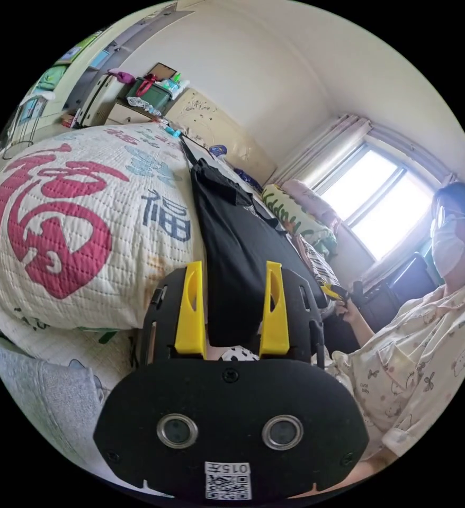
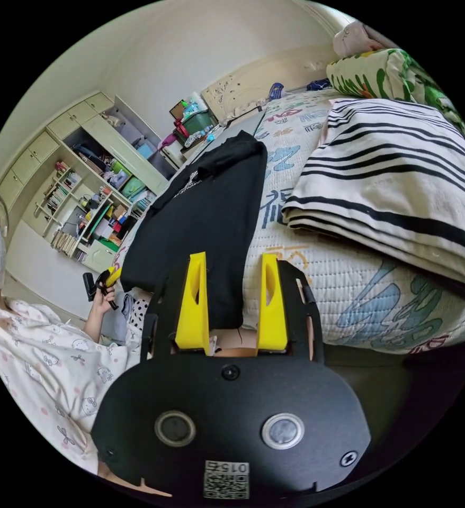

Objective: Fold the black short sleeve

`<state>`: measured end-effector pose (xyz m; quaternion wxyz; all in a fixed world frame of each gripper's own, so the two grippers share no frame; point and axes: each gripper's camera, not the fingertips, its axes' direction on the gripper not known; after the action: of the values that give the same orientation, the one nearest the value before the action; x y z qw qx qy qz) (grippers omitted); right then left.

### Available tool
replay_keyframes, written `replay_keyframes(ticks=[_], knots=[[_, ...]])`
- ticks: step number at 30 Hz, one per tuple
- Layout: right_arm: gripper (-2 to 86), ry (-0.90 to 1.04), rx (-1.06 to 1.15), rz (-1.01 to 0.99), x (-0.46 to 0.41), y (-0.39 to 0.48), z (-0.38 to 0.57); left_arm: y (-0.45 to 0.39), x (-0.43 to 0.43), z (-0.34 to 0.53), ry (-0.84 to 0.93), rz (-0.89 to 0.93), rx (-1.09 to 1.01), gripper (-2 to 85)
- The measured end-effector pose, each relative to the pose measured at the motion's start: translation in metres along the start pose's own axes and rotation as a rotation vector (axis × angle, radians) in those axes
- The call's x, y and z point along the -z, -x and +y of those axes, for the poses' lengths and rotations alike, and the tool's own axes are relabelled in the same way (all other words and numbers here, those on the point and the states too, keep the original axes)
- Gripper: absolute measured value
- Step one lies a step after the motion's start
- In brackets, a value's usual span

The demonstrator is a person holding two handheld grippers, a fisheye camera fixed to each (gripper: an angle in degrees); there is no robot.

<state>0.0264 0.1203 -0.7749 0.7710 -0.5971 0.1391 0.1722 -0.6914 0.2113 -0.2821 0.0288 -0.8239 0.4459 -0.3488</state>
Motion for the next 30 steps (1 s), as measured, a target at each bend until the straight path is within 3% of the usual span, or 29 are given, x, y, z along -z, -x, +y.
replay_keyframes(ticks=[4,7,11,15,17,20,25,30], knots=[[10.8,0.043,0.019,0.039,0.011,0.006,-0.012,-0.008,-0.011,0.008,0.139,-0.039,-0.029,11.7],[2.6,0.084,0.045,0.058,0.014,0.011,-0.018,-0.020,-0.017,0.009,0.183,-0.080,-0.069,8.9],[0.5,0.066,0.067,0.115,0.030,0.021,-0.029,-0.043,-0.014,0.010,0.188,-0.119,-0.127,2.4],[0.0,0.126,0.083,0.139,0.043,0.030,-0.043,-0.055,-0.008,0.011,0.203,-0.174,-0.128,1.4],[0.1,0.210,0.116,0.348,0.051,0.041,-0.062,-0.066,-0.008,0.010,0.245,-0.263,-0.159,2.5],[2.7,0.145,0.214,0.501,0.075,0.061,-0.098,-0.077,0.008,-0.004,0.203,-0.362,-0.174,7.0],[8.6,0.008,0.456,0.244,0.076,0.119,-0.175,-0.114,0.001,-0.067,0.120,-0.452,-0.321,9.7],[12.2,0.052,0.591,0.186,-0.002,0.175,-0.243,-0.164,-0.098,-0.133,0.206,-0.314,-0.529,11.4]])
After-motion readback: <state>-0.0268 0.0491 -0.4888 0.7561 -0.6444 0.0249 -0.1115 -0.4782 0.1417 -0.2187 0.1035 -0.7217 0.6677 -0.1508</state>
